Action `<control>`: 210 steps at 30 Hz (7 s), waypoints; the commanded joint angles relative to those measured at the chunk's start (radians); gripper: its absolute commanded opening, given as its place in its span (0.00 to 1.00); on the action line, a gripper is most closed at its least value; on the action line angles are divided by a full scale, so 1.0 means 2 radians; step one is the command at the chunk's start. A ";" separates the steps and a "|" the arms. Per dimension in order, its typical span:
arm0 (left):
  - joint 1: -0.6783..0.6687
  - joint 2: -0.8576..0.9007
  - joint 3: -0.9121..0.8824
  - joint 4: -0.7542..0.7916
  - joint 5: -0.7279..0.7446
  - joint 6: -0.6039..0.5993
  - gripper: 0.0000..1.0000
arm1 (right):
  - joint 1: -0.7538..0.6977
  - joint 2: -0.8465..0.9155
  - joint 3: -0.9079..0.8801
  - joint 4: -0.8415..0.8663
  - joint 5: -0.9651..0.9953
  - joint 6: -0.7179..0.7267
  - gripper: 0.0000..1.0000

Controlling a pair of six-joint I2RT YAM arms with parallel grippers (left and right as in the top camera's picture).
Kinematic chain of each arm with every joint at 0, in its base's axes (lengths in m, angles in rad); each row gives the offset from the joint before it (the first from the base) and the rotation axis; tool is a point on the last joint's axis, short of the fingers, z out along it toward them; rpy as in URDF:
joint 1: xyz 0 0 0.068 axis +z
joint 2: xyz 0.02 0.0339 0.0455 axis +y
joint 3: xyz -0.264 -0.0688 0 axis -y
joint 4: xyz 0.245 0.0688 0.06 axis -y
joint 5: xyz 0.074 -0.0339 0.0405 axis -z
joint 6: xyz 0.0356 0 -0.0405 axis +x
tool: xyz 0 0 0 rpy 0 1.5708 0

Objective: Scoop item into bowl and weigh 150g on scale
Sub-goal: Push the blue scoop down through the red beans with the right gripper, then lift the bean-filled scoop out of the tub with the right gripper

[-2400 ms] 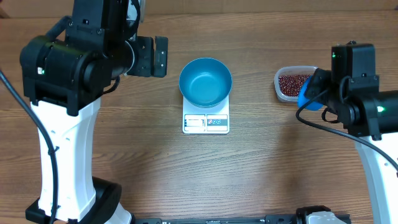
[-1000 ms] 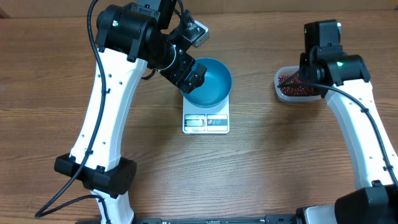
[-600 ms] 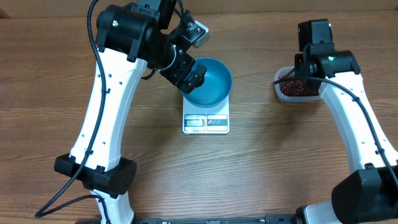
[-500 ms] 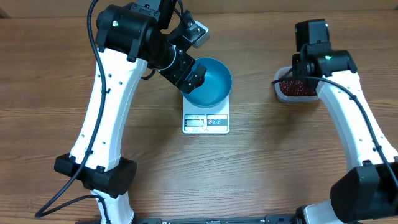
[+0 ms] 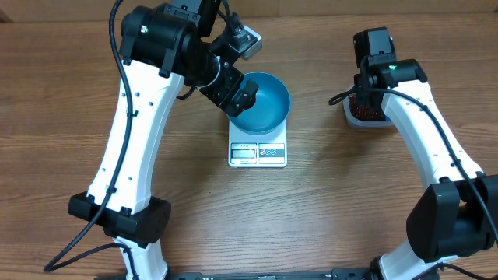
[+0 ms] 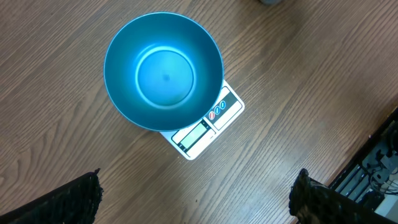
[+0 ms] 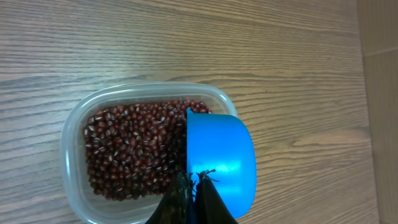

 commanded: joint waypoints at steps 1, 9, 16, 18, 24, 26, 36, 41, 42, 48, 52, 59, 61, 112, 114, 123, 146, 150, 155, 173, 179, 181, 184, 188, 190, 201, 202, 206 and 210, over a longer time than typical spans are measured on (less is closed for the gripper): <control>0.000 0.002 -0.002 0.001 0.006 0.008 0.99 | 0.002 0.001 0.013 0.001 0.018 -0.002 0.04; 0.000 0.002 -0.002 0.001 0.006 0.008 1.00 | 0.006 0.005 0.013 0.001 0.012 -0.002 0.04; 0.000 0.002 -0.002 0.001 0.006 0.008 1.00 | 0.008 0.009 0.012 -0.002 0.012 -0.002 0.04; 0.000 0.002 -0.002 0.001 0.006 0.008 1.00 | 0.008 0.009 0.010 -0.002 0.012 -0.001 0.04; 0.000 0.002 -0.002 0.001 0.006 0.008 0.99 | 0.008 0.009 -0.002 0.000 0.006 0.001 0.04; 0.000 0.002 -0.002 0.001 0.006 0.008 0.99 | 0.008 0.009 -0.004 0.001 -0.001 0.002 0.04; 0.000 0.002 -0.002 0.001 0.006 0.008 1.00 | 0.008 0.009 -0.004 0.000 -0.003 0.009 0.04; 0.000 0.002 -0.002 0.001 0.006 0.008 0.99 | 0.008 0.009 -0.008 -0.001 -0.005 0.009 0.04; 0.000 0.002 -0.002 0.001 0.006 0.008 1.00 | 0.008 0.010 -0.010 -0.002 -0.008 0.009 0.04; 0.000 0.002 -0.002 0.001 0.006 0.008 0.99 | 0.008 0.017 -0.011 -0.005 -0.016 0.009 0.04; 0.000 0.002 -0.002 0.001 0.006 0.008 1.00 | 0.008 0.017 -0.011 -0.006 -0.022 0.009 0.04; 0.000 0.002 -0.002 0.001 0.006 0.008 0.99 | 0.008 0.017 -0.011 -0.005 -0.049 0.015 0.04; 0.000 0.002 -0.002 0.001 0.006 0.008 0.99 | 0.008 0.017 -0.011 -0.003 -0.052 0.019 0.04; 0.000 0.002 -0.002 0.001 0.006 0.008 0.99 | 0.010 0.018 -0.008 -0.002 -0.013 0.000 0.04; 0.000 0.002 -0.002 0.001 0.006 0.008 1.00 | 0.010 0.019 -0.008 -0.003 -0.016 0.000 0.04; 0.000 0.002 -0.002 0.001 0.006 0.008 1.00 | 0.010 0.044 -0.009 -0.016 -0.022 -0.001 0.04; 0.000 0.002 -0.002 0.001 0.006 0.008 1.00 | 0.010 0.047 0.002 -0.021 -0.123 0.027 0.04; 0.000 0.002 -0.002 0.001 0.006 0.008 0.99 | 0.010 0.046 0.016 -0.025 -0.141 0.029 0.04; 0.000 0.002 -0.002 0.001 0.006 0.008 1.00 | 0.004 0.041 0.031 -0.025 -0.167 0.042 0.04; 0.000 0.002 -0.002 0.001 0.006 0.008 1.00 | -0.134 0.034 0.036 -0.029 -0.401 0.064 0.04; 0.000 0.002 -0.002 0.001 0.006 0.008 0.99 | -0.171 0.034 0.036 -0.044 -0.464 0.061 0.04; 0.000 0.002 -0.002 0.001 0.006 0.008 1.00 | -0.176 0.034 0.036 -0.053 -0.477 0.050 0.04; 0.000 0.002 -0.002 0.001 0.006 0.008 0.99 | -0.177 0.034 0.035 -0.064 -0.478 0.048 0.04; 0.000 0.002 -0.002 0.001 0.006 0.008 1.00 | -0.177 0.034 0.031 -0.073 -0.487 0.054 0.04; 0.000 0.002 -0.002 0.001 0.006 0.008 0.99 | -0.177 0.036 0.029 -0.074 -0.498 0.056 0.04; 0.000 0.002 -0.002 0.001 0.006 0.008 1.00 | -0.182 0.037 0.029 -0.072 -0.508 0.107 0.04; 0.000 0.002 -0.002 0.001 0.006 0.008 1.00 | -0.183 0.037 0.029 -0.072 -0.508 0.110 0.04; 0.000 0.002 -0.002 0.001 0.006 0.008 0.99 | -0.192 0.037 0.029 -0.073 -0.508 0.122 0.04; 0.000 0.002 -0.002 0.001 0.006 0.008 1.00 | -0.201 0.037 0.029 -0.078 -0.508 0.122 0.04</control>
